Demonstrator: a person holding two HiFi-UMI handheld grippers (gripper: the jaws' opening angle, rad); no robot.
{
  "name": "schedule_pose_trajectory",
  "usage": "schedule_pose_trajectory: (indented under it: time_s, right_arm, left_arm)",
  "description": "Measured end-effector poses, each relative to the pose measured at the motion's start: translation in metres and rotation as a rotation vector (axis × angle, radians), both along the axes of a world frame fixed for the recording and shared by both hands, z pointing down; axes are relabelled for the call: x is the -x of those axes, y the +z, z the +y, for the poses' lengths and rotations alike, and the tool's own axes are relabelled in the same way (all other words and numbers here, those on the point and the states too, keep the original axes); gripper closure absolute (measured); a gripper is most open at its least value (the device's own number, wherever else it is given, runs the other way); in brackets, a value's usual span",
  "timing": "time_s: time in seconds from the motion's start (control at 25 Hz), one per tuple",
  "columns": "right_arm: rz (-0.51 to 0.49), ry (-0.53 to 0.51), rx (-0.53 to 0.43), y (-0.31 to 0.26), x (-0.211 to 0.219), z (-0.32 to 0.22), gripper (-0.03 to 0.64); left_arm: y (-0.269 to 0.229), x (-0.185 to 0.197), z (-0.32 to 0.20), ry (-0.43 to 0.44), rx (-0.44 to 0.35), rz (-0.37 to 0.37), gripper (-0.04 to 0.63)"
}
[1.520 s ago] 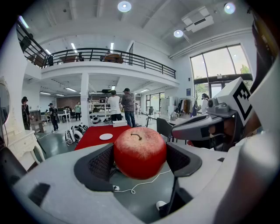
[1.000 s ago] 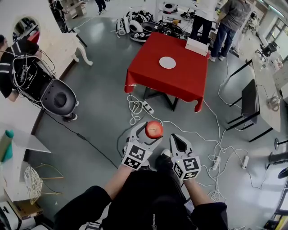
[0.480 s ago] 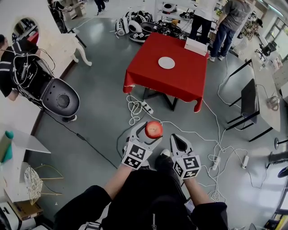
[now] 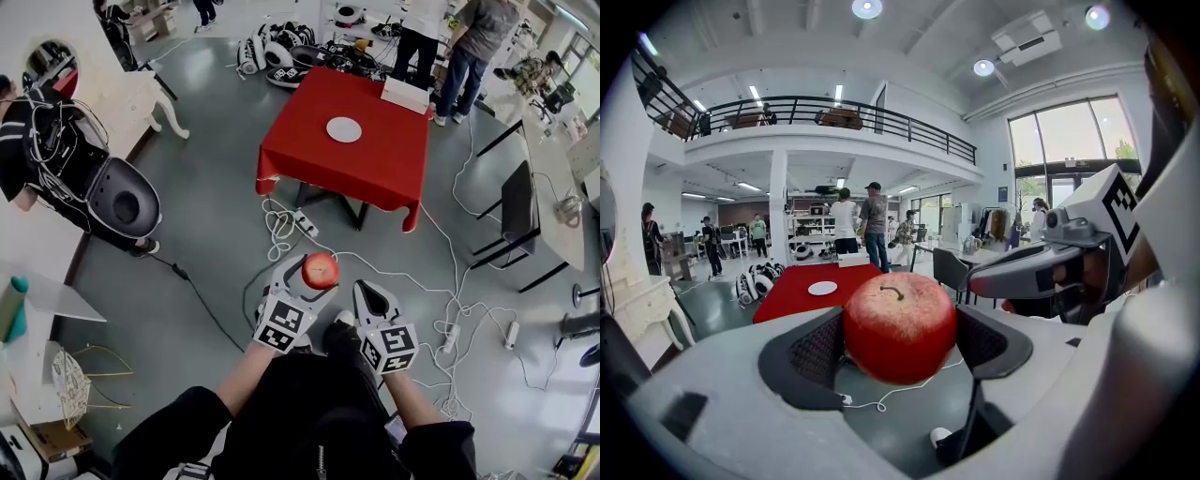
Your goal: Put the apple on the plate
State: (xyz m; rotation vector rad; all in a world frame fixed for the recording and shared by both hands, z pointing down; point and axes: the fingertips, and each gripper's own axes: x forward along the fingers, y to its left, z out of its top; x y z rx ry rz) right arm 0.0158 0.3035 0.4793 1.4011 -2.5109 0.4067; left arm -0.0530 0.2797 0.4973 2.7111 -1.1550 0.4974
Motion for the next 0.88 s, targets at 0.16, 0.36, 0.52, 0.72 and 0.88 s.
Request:
schedule_pose_trajectory:
  time_s: [0.16, 0.36, 0.52, 0.72, 0.88]
  right_arm:
    - [0.009, 0.000, -0.002, 0.001, -0.002, 0.002, 0.604]
    - [0.003, 0.009, 0.010, 0.004, -0.007, 0.004, 0.605]
    - [-0.005, 0.012, 0.015, 0.005, -0.013, 0.000, 0.605]
    - [-0.009, 0.014, 0.019, 0.007, -0.021, -0.011, 0.605]
    - [-0.009, 0.015, 0.028, 0.008, -0.032, -0.026, 0.605]
  left_arm:
    - [0.000, -0.003, 0.001, 0.006, 0.001, 0.002, 0.216]
    - [0.003, -0.009, 0.001, 0.019, 0.009, -0.005, 0.216]
    - [0.006, -0.016, -0.003, 0.024, 0.017, -0.008, 0.216]
    - [0.008, -0.027, -0.014, 0.029, 0.022, -0.009, 0.216]
    - [0.009, -0.035, -0.028, 0.023, 0.029, -0.011, 0.216]
